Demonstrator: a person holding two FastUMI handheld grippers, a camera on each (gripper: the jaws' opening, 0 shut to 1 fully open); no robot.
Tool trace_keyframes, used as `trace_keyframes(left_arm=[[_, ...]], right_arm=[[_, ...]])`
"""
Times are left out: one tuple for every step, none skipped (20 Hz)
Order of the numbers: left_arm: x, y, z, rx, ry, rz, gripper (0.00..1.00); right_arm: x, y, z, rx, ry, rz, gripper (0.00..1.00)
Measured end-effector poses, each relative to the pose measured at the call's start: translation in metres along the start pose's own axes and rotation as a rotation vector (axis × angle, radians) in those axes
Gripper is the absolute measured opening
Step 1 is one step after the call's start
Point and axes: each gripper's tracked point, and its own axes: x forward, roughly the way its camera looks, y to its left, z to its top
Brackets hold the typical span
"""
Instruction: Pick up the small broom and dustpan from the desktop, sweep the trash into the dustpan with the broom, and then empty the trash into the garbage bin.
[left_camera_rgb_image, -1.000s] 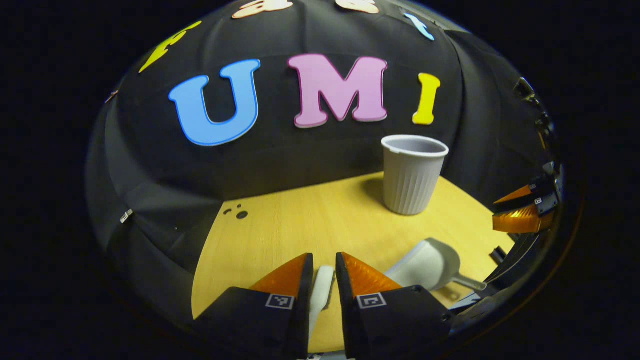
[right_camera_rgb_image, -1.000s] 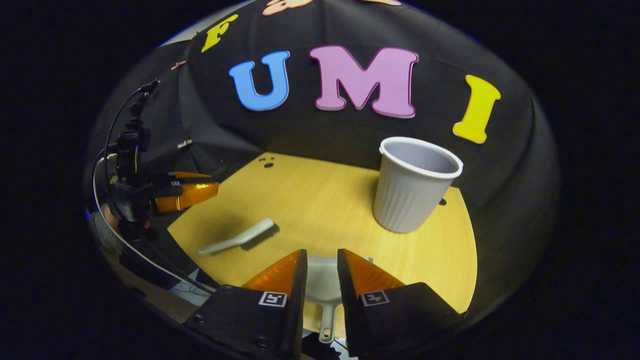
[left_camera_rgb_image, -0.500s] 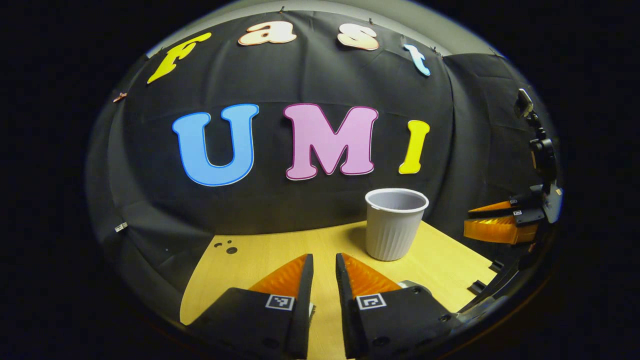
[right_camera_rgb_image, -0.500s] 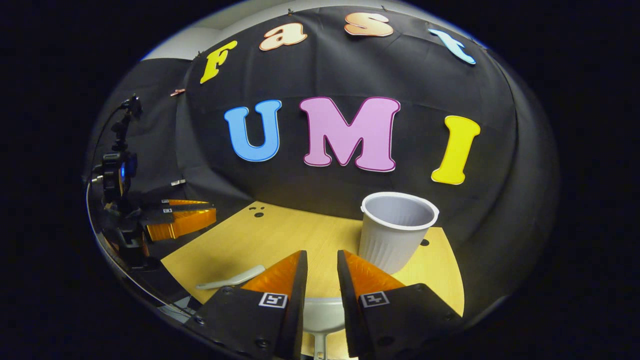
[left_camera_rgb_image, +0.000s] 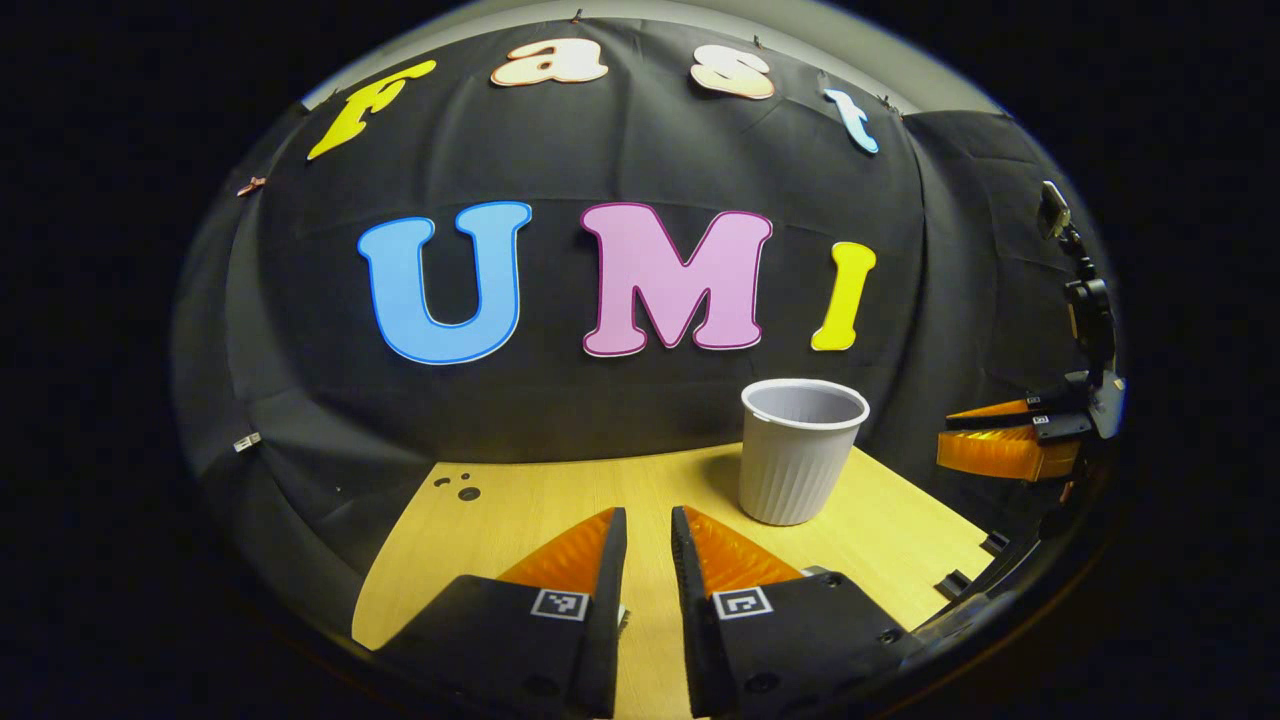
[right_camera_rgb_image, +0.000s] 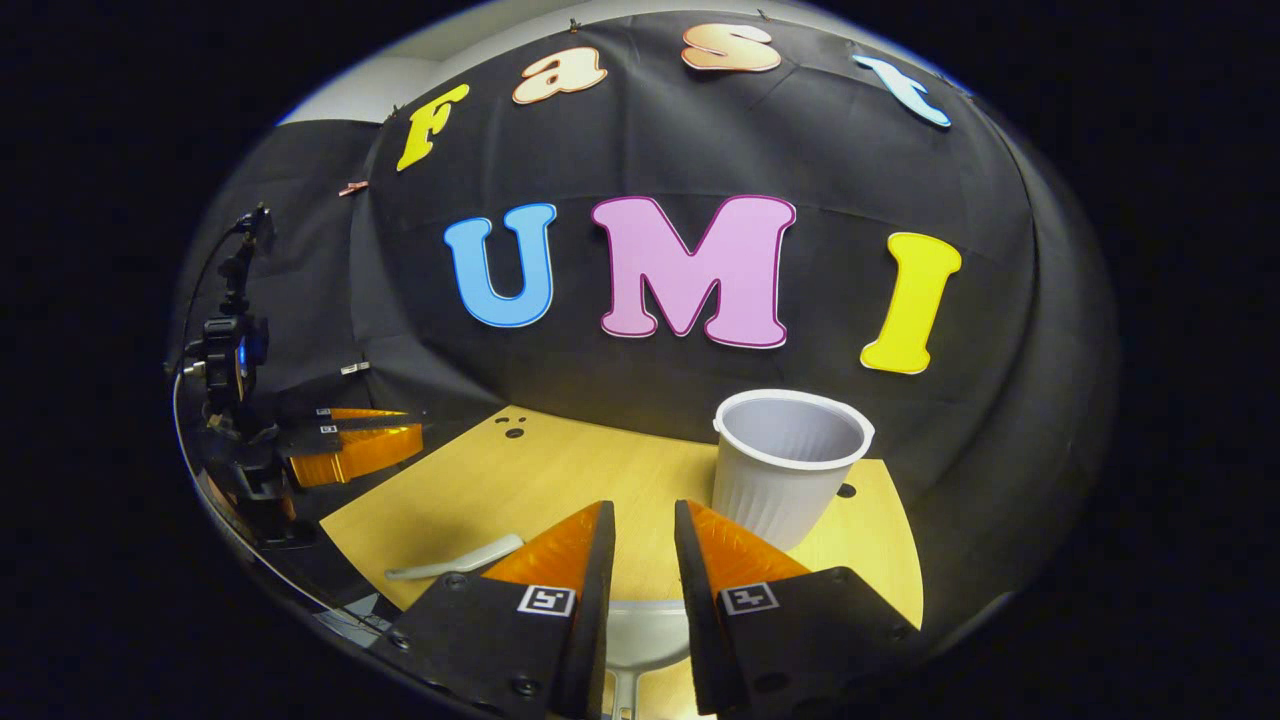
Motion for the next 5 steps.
trace_keyframes(left_arm=[[0.0012,-0.0031,0.0000,0.004,0.002,-0.002,0.31],[0.0023,-0.0052,-0.0010,0.004,0.009,-0.001,0.31],[0.0031,-0.0077,-0.0020,0.003,0.014,0.003,0.31],[0.0034,-0.0100,-0.0025,0.000,0.015,0.007,0.24],[0.0040,-0.0121,-0.0029,-0.001,0.017,0.013,0.24]], right_arm=[[0.0009,0.0005,0.0002,0.004,0.001,0.002,0.38],[0.0006,0.0020,0.0010,0.007,0.004,0.010,0.38],[0.0021,0.0037,0.0013,0.005,0.004,0.016,0.38],[0.0020,0.0034,0.0004,-0.005,0.008,0.016,0.38],[0.0030,0.0014,-0.0001,-0.014,0.010,0.013,0.38]])
